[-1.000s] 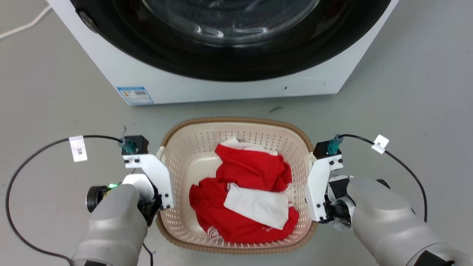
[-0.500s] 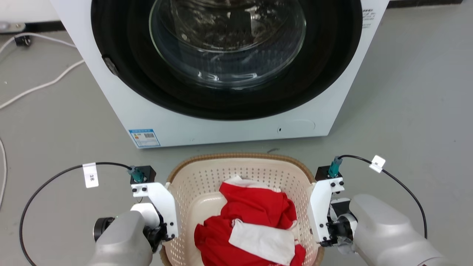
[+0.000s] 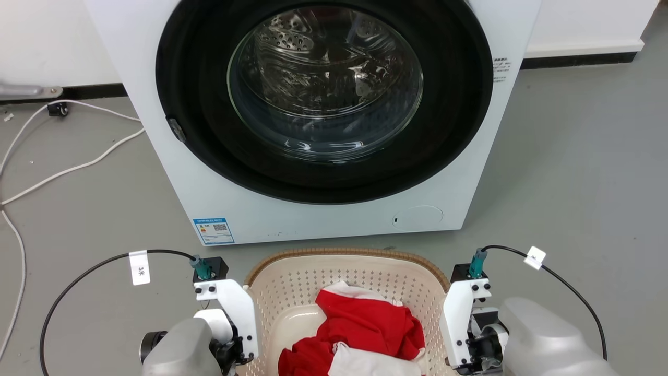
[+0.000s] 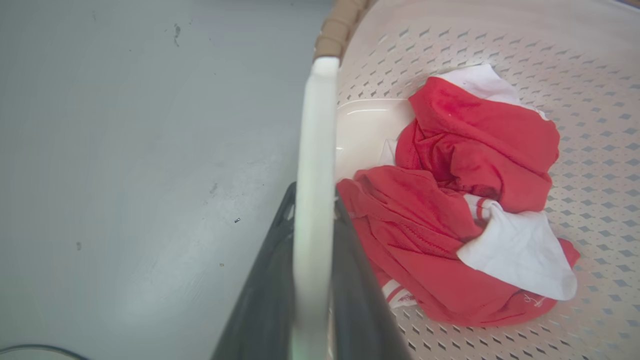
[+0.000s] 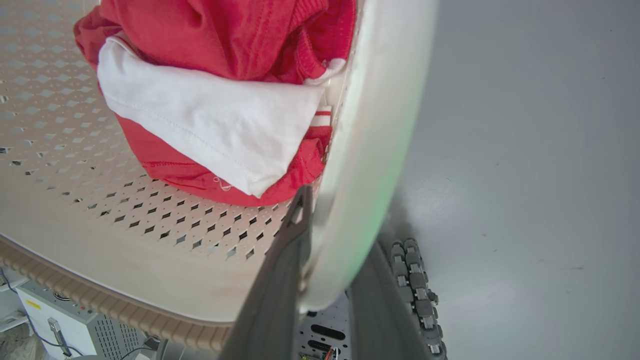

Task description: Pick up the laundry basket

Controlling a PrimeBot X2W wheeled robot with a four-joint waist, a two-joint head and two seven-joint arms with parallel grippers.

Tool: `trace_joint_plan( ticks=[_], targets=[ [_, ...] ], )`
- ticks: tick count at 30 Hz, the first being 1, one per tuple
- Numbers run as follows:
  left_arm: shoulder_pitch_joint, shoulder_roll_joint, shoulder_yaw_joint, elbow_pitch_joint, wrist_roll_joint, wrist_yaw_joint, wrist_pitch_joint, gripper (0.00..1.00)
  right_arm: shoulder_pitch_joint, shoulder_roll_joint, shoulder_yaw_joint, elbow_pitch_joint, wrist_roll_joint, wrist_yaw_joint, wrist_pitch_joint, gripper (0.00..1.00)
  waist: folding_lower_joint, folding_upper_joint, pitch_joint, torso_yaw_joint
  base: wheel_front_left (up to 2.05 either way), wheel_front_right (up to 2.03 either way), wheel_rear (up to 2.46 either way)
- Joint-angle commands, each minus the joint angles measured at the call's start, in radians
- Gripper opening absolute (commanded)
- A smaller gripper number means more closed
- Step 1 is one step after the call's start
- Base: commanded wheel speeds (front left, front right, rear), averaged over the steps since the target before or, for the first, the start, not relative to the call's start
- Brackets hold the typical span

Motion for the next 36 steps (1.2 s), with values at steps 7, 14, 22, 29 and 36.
trace_joint_plan(
  ticks=[7,14,22,29,36],
  targets=[
    [0.036,-0.039,0.003,-0.011,-0.027,0.016,0.025,0.00,0.034,0.042,0.004,-0.009,0.025,0.016,0.004,0.00,0.0002,-0.0001,-0.030,0.010,0.00,0.00,0.00],
    [0.053,-0.044,-0.001,-0.011,-0.039,0.025,0.027,0.00,0.050,0.042,0.007,-0.005,0.036,0.016,-0.009,0.00,0.0002,-0.0001,-0.038,0.016,0.00,0.00,0.00],
    [0.036,-0.046,-0.007,-0.011,-0.045,0.029,0.010,0.00,0.046,0.042,0.011,-0.002,0.040,0.016,-0.018,0.00,0.0002,-0.0001,-0.036,0.019,0.00,0.00,0.00],
    [0.025,-0.043,-0.011,-0.011,-0.051,0.029,-0.002,0.00,0.053,0.042,0.014,0.002,0.046,0.016,-0.022,0.00,0.0002,-0.0001,-0.036,0.021,0.00,0.00,0.00],
    [0.027,-0.041,-0.014,-0.011,-0.056,0.030,0.001,0.00,0.052,0.041,0.020,0.005,0.053,0.017,-0.022,0.00,0.0002,-0.0001,-0.035,0.021,0.00,0.00,0.00]
  ],
)
